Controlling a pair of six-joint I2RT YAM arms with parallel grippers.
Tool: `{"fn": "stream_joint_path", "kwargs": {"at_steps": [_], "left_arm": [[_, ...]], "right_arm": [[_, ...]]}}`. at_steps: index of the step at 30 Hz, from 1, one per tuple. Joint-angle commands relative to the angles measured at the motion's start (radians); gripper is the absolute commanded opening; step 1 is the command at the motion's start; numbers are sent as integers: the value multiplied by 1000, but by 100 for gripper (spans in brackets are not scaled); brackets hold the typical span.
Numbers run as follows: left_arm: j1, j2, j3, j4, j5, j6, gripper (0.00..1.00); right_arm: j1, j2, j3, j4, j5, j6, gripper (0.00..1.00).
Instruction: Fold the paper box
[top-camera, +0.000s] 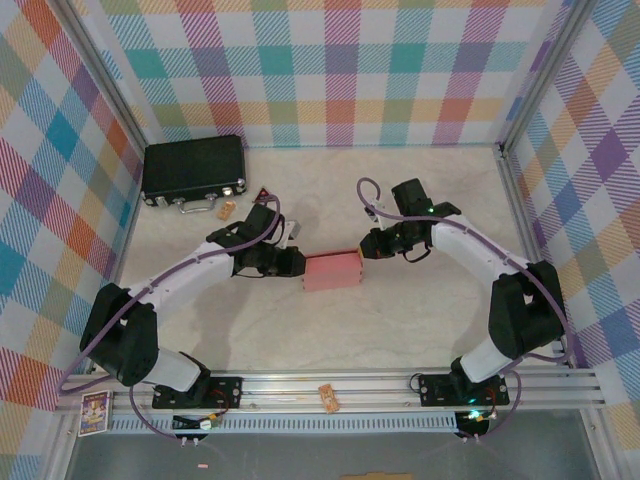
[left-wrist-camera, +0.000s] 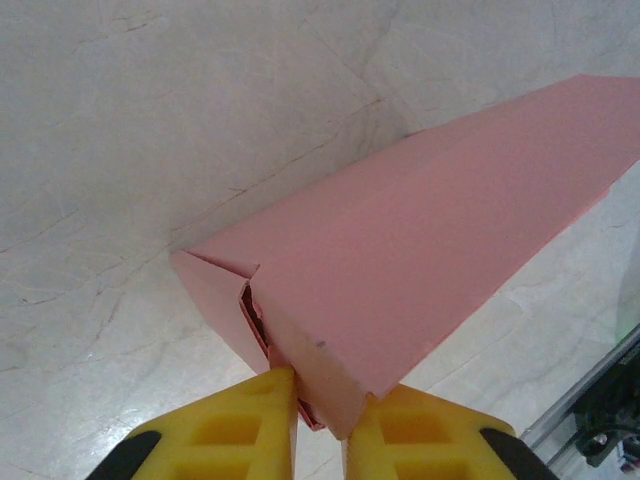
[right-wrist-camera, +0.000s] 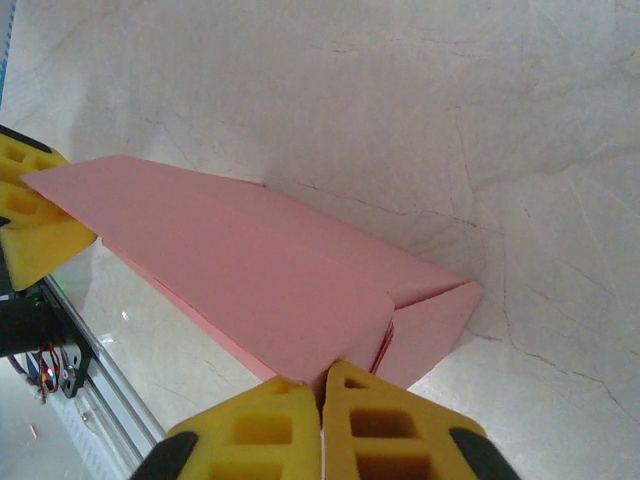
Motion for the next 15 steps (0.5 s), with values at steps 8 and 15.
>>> {"fn": "stream_joint_path", "kwargs": {"at_steps": [8, 15], "left_arm": [[-32, 18, 12, -85, -54, 30, 13], [-40, 24, 20, -105, -70, 43, 14]], "right_arm": [[23, 1, -55, -58, 3, -25, 0], [36, -19, -72, -71, 49, -39, 0]]}}
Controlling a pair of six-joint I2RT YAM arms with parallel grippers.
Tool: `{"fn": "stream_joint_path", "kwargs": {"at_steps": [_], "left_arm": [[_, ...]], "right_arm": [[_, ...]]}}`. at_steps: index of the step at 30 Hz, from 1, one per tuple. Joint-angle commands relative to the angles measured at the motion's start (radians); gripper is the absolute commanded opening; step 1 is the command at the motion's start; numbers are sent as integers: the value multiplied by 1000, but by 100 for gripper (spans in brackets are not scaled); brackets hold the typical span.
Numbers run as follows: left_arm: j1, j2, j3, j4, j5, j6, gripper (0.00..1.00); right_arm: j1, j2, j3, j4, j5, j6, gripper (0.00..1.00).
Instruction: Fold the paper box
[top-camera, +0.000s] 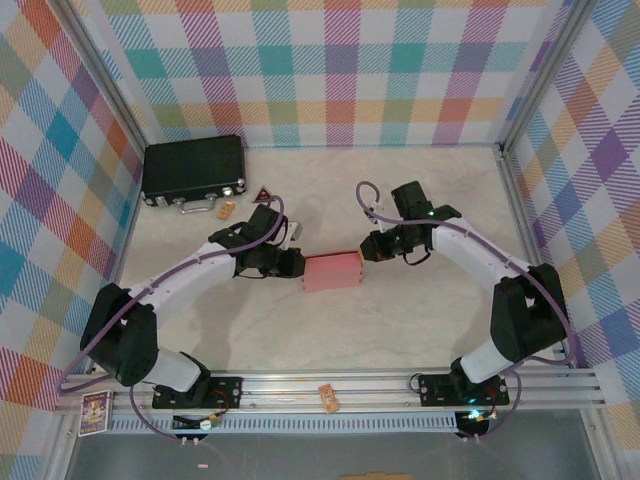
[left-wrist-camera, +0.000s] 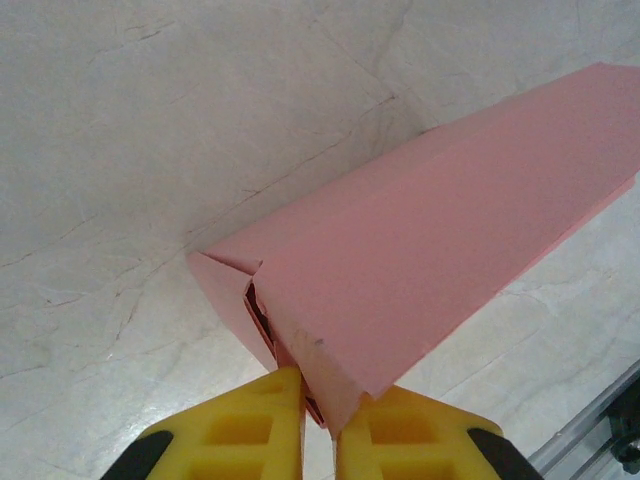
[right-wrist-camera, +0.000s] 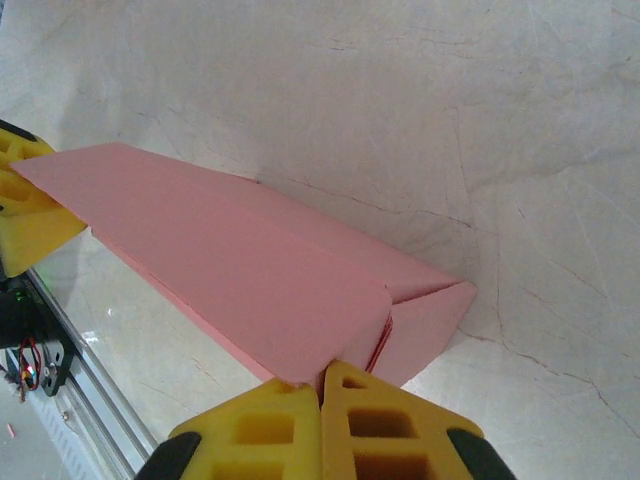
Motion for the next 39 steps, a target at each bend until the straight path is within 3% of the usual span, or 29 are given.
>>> {"fn": "stream_joint_path", "kwargs": {"at_steps": [1, 13, 28, 37, 39], "left_arm": [[-16, 24, 8, -80, -11, 16, 14], [-30, 16, -19, -80, -36, 29, 17], [-30, -94, -13, -54, 23, 47, 44], [-27, -158, -19, 25, 8, -3, 50], [-24, -157, -20, 60, -16, -33, 55]], "right_arm": [[27, 1, -47, -90, 28, -22, 0], [58, -38, -94, -68, 81, -29, 0], [59, -42, -122, -44, 103, -30, 1], [60, -41, -119, -44, 98, -31, 1], [60, -40, -119, -45, 99, -29, 1]]}}
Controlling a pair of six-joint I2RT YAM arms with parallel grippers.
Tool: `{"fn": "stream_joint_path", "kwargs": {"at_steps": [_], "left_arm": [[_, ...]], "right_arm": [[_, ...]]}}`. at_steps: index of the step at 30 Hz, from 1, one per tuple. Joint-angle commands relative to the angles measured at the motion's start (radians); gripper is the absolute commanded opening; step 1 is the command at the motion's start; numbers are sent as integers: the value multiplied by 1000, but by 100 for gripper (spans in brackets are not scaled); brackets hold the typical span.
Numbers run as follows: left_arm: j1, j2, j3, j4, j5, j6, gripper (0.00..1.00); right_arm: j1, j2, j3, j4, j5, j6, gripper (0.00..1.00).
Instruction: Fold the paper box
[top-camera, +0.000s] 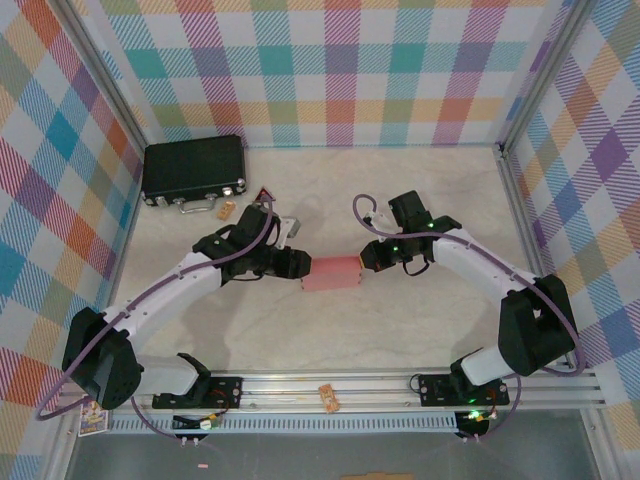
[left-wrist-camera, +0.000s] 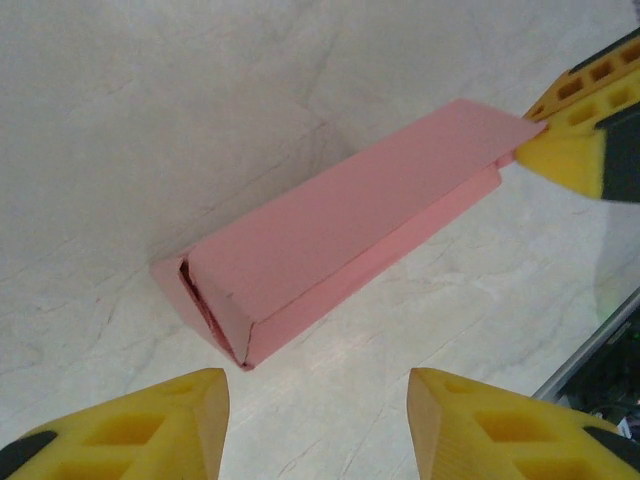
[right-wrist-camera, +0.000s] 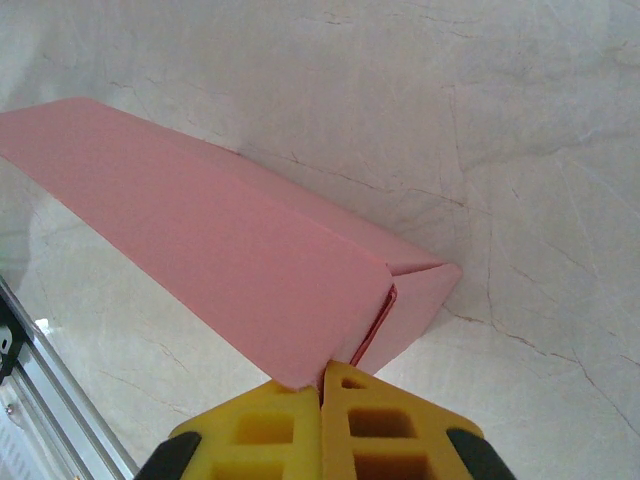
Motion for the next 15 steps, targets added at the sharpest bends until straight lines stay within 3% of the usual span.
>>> {"fn": "stream_joint_path", "kwargs": {"at_steps": [1, 15], "left_arm": [[-3, -11, -10, 68, -30, -56, 57], [7, 99, 2, 67, -71, -147, 55]], "right_arm": [[13, 31, -39, -86, 19, -7, 1], [12, 28, -42, -86, 10, -1, 1]]}}
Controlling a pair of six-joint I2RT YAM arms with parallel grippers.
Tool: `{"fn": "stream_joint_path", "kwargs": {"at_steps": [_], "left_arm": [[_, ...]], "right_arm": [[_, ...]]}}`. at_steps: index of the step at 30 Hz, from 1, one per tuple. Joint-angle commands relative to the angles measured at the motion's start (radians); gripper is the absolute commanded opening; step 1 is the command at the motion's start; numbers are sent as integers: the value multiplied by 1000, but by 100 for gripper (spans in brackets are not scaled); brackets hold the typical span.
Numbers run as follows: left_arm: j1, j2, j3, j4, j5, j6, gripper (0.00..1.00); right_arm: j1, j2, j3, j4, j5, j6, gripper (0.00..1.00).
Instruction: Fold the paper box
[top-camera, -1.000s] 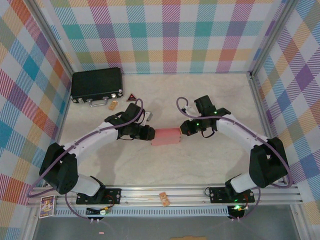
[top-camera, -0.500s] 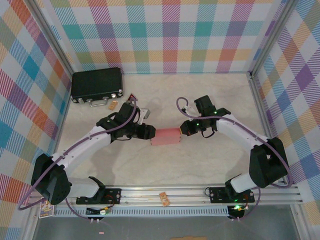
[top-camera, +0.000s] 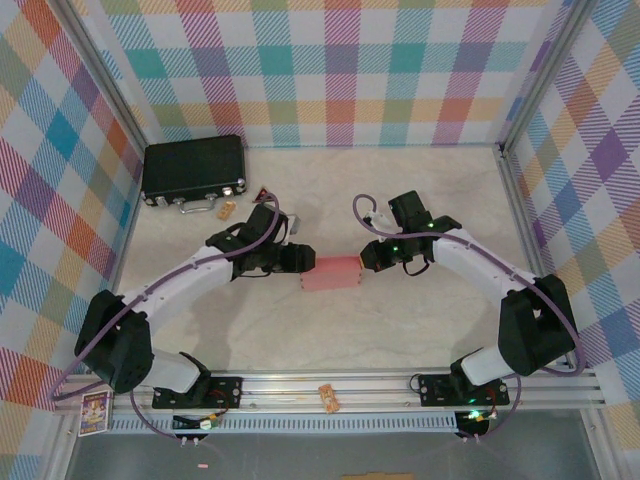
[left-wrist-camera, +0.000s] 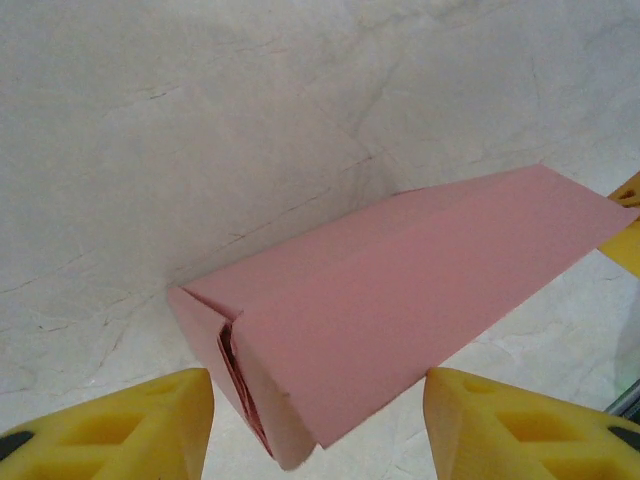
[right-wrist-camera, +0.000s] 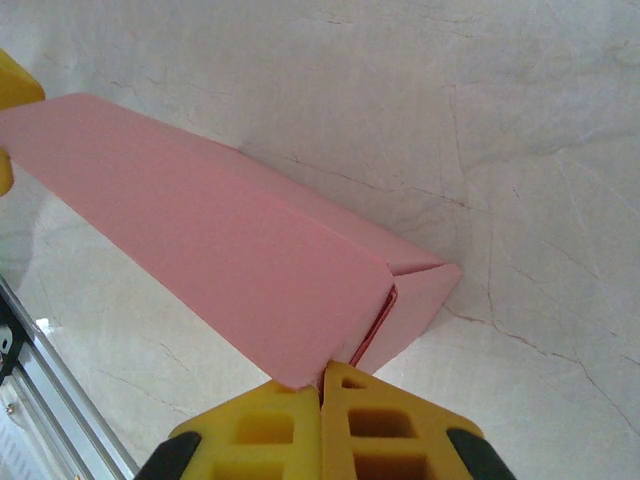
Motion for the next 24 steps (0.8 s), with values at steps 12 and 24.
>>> {"fn": "stream_joint_path", "kwargs": {"at_steps": [12, 24], "left_arm": [[4, -31, -57, 4, 9, -10, 38], [4, -50, -88, -42, -43, 1, 30]], "right_arm": [[16, 33, -52, -86, 4, -5, 2], [25, 34, -52, -99, 23, -5, 5]]}}
